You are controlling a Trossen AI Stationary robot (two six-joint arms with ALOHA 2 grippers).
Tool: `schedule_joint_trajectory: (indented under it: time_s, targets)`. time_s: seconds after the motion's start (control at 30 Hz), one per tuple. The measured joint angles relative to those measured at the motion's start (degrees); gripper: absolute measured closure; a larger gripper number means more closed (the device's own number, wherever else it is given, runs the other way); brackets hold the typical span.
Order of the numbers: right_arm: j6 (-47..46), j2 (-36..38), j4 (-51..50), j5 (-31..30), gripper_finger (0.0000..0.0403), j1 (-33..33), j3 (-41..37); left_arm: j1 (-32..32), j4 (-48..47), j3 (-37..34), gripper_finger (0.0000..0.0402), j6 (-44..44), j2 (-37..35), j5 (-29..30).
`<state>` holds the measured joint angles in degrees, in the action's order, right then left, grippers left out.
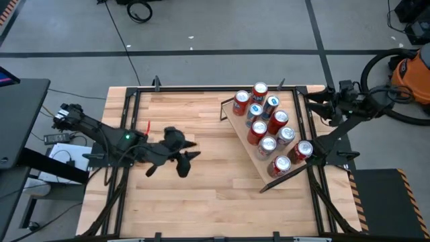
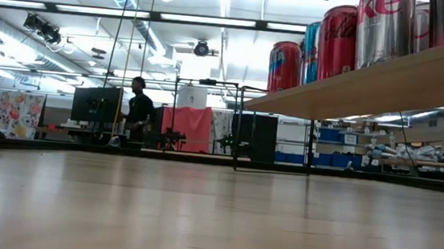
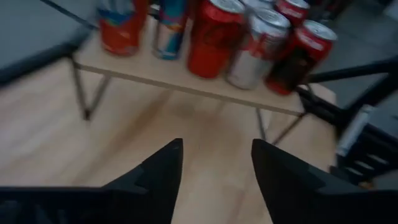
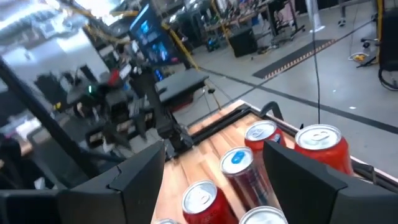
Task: Place canned beverage on shelf
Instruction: Return to Home Position
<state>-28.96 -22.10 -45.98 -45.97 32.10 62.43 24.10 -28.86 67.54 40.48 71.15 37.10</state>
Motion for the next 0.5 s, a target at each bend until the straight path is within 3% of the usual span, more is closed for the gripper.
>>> schedule_joint_trajectory:
  time_s: [0.2, 0.5]
  targets:
    - [-0.1, 6.0, 4.5, -0.9, 0.0124, 0.0, -5.2, -0.5, 10.8, -8.0, 0.0223, 0.4, -0.8, -5.0]
    - [-1.1, 13.1, 5.9, -5.2, 0.0124, 0.0, -11.1, -0.9, 18.2, -20.1, 0.0258, 3.8, -11.4, 0.7]
